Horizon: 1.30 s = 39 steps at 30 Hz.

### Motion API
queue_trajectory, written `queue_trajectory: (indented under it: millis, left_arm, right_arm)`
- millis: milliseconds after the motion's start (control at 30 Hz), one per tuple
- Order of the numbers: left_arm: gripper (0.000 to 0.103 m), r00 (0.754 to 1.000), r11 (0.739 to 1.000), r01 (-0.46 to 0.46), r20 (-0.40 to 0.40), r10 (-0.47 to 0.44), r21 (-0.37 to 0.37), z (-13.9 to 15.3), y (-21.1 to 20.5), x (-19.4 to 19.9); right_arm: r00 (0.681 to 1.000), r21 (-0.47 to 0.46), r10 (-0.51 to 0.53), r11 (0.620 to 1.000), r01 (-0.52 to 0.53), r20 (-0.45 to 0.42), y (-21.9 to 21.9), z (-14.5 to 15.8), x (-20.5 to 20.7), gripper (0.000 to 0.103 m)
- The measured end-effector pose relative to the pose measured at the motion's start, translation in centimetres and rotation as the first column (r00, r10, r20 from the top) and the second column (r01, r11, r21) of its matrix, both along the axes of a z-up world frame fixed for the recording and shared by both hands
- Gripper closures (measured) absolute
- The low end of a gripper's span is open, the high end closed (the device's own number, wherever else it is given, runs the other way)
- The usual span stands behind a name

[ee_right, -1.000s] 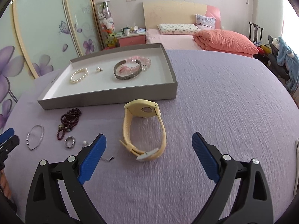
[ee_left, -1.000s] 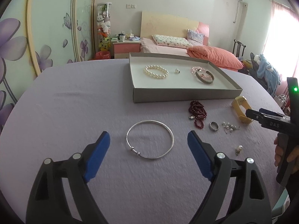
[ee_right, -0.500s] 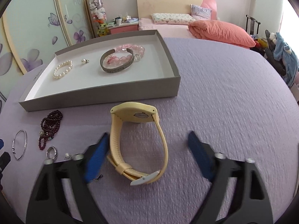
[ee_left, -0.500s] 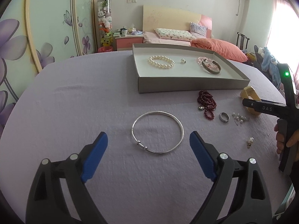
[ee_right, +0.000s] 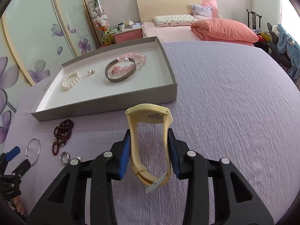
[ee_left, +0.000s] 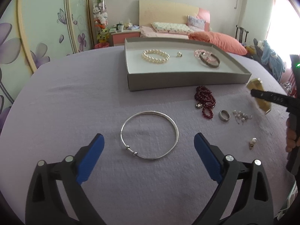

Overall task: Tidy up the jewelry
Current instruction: 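Grasp the silver bangle with the left tool while the right tool holds the watch, then carry the silver bangle and yellow watch into the white tray and release both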

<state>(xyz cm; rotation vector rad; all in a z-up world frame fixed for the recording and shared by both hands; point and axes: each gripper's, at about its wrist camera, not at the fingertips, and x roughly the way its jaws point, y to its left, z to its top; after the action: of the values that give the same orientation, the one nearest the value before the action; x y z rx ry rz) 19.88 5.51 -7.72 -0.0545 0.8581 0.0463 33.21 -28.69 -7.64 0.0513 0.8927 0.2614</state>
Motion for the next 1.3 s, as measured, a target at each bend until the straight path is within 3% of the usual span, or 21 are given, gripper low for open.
queue_trajectory:
  millis: [300, 433, 467, 533, 867, 1300]
  left_arm:
    - [0.006, 0.995, 0.999, -0.035, -0.096, 0.038, 0.04, -1.4, -0.6, 2.2]
    - [0.008, 0.994, 0.998, -0.058, -0.095, 0.061, 0.035, -1.3, -0.7, 2.7]
    - [0.01, 0.994, 0.998, -0.061, -0.093, 0.064, 0.034, -1.3, -0.6, 2.7]
    - [0.029, 0.995, 0.998, -0.057, -0.081, 0.06, 0.036, -1.0, -0.9, 2.6]
    - [0.03, 0.994, 0.997, -0.072, -0.078, 0.074, 0.023, -0.6, -0.3, 2.1]
    - [0.03, 0.996, 0.996, -0.09, 0.006, 0.09, -0.002, 2.7, 0.5, 2.0]
  right_arm:
    - [1.0, 0.024, 0.008, 1.0, -0.008, 0.013, -0.1, 1.0, -0.5, 0.064]
    - [1.0, 0.03, 0.012, 0.999, -0.013, 0.014, -0.1, 1.1, -0.6, 0.064]
    - [1.0, 0.034, 0.014, 0.999, -0.015, 0.012, -0.1, 1.1, -0.6, 0.064]
    - [1.0, 0.04, 0.018, 0.999, -0.018, 0.01, 0.0, 1.2, -0.6, 0.064]
    - [0.999, 0.054, 0.039, 0.998, -0.041, 0.036, 0.2, 2.3, -1.0, 0.064]
    - [0.997, 0.042, 0.054, 0.998, -0.056, 0.054, 0.4, 2.3, -0.8, 0.064]
